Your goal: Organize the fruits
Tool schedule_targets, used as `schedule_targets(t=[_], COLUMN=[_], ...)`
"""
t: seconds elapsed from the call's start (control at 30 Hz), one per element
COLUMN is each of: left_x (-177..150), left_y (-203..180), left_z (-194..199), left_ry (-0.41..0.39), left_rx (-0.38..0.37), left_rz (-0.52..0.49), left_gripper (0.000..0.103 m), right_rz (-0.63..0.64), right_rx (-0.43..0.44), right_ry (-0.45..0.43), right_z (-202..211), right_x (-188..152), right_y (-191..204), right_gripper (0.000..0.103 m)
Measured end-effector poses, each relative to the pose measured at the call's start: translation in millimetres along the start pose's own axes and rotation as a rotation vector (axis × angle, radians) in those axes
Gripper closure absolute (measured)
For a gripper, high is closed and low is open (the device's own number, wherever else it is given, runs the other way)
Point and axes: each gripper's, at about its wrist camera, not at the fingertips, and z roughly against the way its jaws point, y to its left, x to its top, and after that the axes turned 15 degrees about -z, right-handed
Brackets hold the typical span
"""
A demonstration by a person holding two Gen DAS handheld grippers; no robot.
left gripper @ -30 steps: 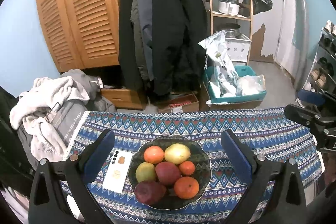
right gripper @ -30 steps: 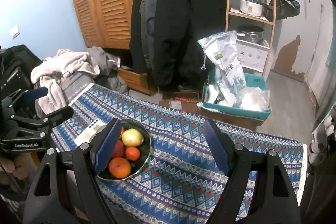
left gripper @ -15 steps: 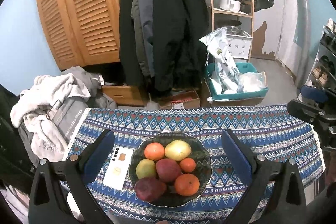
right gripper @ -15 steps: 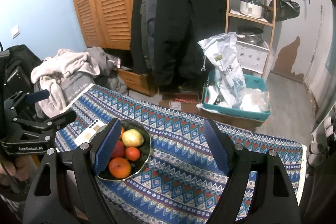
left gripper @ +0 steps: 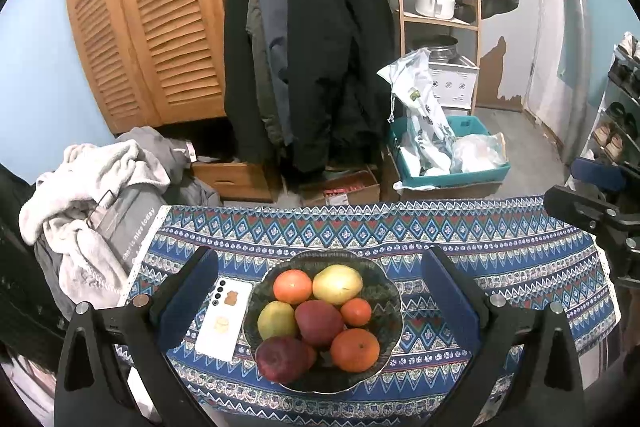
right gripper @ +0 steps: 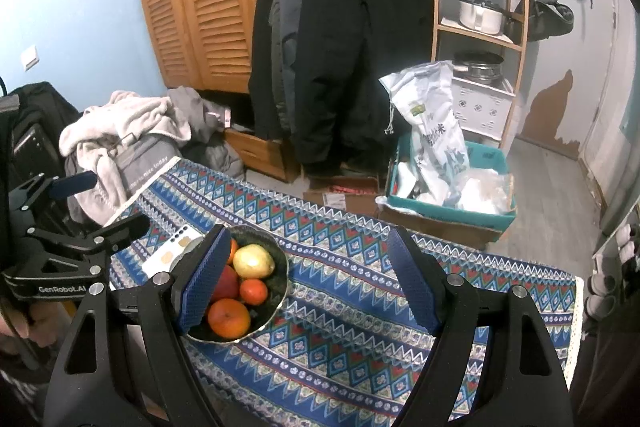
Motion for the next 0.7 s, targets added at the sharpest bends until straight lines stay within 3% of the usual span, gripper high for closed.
schedule_targets(t=[0.7], left_x=[-0.6], left_y=[-2.3], left_z=[-1.2], left_ry=[0.007], left_rx=[-0.011], left_rz=[0.003], left_gripper=[0.001], right_rz=[0.002], right_rx=[-0.001], right_ry=[-0.001], right_z=[0.5], right_x=[-0.3], right_y=[1.5], right_gripper=[0.024])
